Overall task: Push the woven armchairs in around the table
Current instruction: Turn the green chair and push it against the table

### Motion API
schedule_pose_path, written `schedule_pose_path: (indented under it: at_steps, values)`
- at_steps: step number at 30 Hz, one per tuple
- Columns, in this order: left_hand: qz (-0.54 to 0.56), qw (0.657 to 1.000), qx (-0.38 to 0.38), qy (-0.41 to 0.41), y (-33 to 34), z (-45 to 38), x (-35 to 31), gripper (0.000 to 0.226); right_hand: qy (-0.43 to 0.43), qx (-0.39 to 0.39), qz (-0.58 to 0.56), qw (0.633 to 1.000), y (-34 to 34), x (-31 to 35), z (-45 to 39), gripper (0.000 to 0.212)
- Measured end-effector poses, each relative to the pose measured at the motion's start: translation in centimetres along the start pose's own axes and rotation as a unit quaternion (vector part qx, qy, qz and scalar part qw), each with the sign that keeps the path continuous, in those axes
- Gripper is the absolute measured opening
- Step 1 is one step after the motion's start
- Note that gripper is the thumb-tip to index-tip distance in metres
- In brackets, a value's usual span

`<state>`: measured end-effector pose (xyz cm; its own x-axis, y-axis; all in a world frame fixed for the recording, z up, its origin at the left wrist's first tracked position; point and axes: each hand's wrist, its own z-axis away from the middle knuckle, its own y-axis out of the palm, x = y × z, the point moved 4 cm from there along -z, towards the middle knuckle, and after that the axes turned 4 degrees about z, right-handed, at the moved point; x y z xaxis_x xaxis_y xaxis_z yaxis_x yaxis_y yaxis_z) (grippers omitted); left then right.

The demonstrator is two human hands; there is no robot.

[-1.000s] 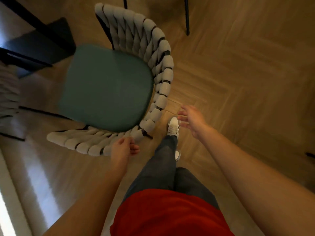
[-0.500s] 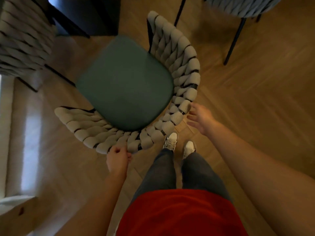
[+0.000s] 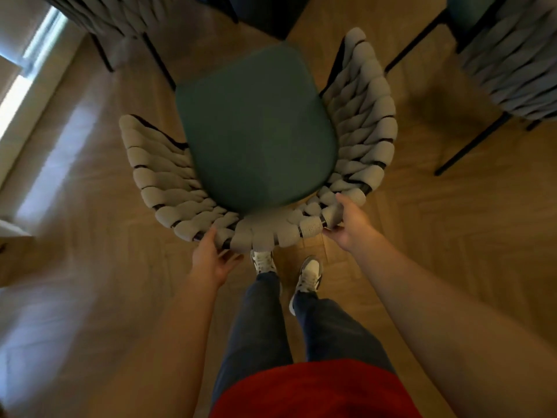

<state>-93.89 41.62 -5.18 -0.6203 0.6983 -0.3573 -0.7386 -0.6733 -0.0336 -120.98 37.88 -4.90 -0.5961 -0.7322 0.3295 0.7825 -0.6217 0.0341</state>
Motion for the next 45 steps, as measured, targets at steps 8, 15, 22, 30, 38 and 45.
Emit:
schedule_pose_path:
  at_steps: [8, 15, 22, 30, 38, 45]
  values:
    - [0.007, 0.999, -0.043, 0.032, 0.1, -1.8, -0.8, 0.045, 0.034, -0.021, 0.038, 0.998, 0.3, 1.1, -2.1, 0.054]
    - [-0.015, 0.998, -0.05, 0.046, 0.0, -3.2, -2.9, 0.043, 0.03, -0.04, 0.026, 0.998, 2.3, 1.4, -1.6, 0.046]
    - [-0.046, 0.996, -0.021, 0.069, 0.8, -5.0, -8.9, 0.045, 0.03, -0.047, -0.015, 0.998, 6.9, 1.5, -1.7, 0.03]
    - [-0.075, 0.995, 0.007, 0.072, 3.7, -7.6, -16.2, 0.033, 0.041, -0.058, -0.074, 0.995, 11.9, 2.9, -2.6, 0.02]
    - [-0.133, 0.986, 0.033, 0.097, 8.7, -9.8, -23.5, 0.038, 0.029, -0.087, -0.119, 0.989, 17.3, 5.6, -4.3, 0.034]
    - [-0.188, 0.976, 0.027, 0.111, 12.5, -12.2, -30.6, 0.046, 0.044, -0.097, -0.161, 0.981, 22.6, 7.5, -5.0, 0.039]
